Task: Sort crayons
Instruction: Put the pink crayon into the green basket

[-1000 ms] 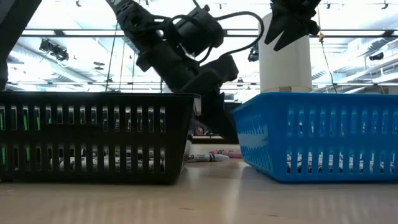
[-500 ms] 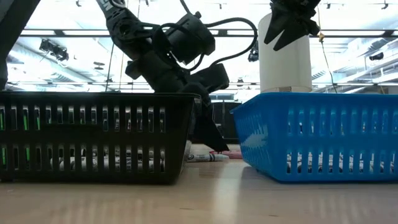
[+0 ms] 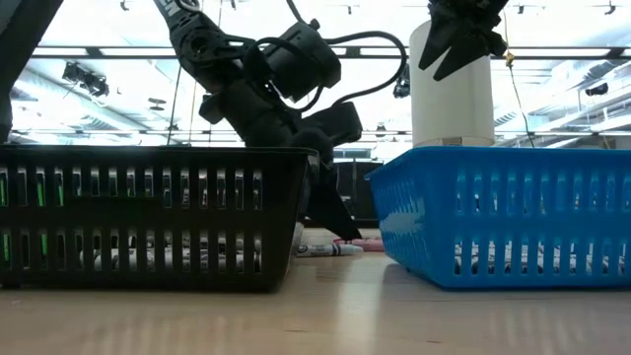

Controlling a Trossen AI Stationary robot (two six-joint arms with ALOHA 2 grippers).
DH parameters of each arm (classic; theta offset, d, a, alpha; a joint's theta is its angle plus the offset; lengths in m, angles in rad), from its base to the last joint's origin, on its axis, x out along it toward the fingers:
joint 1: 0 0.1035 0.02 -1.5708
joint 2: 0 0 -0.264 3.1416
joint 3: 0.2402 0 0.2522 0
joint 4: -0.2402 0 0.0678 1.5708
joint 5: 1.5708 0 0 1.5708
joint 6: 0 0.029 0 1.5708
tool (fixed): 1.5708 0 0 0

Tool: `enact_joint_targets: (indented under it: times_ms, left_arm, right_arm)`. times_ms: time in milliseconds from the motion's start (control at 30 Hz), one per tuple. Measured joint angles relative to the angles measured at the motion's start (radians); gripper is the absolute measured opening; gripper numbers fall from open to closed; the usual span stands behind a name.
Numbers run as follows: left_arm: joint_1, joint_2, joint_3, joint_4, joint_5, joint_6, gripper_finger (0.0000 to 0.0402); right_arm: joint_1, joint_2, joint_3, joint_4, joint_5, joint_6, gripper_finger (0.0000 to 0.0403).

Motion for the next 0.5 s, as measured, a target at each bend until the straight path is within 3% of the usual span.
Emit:
enact_joint_targets:
  times_ms: [333,500]
  left_arm:
    - [0.002,-0.097,-0.011,-0.004,-0.008,-0.079,0.0018]
    - [0.013,-0.211,-0.104,-0.006,-0.060,-0.128,0.0017]
  right_arm:
    - [0.023,0.000,-0.048,0.075,0.002,0.000,0.0224]
    - [0.039,0.000,-0.086,0.157,0.004,0.003,0.0224]
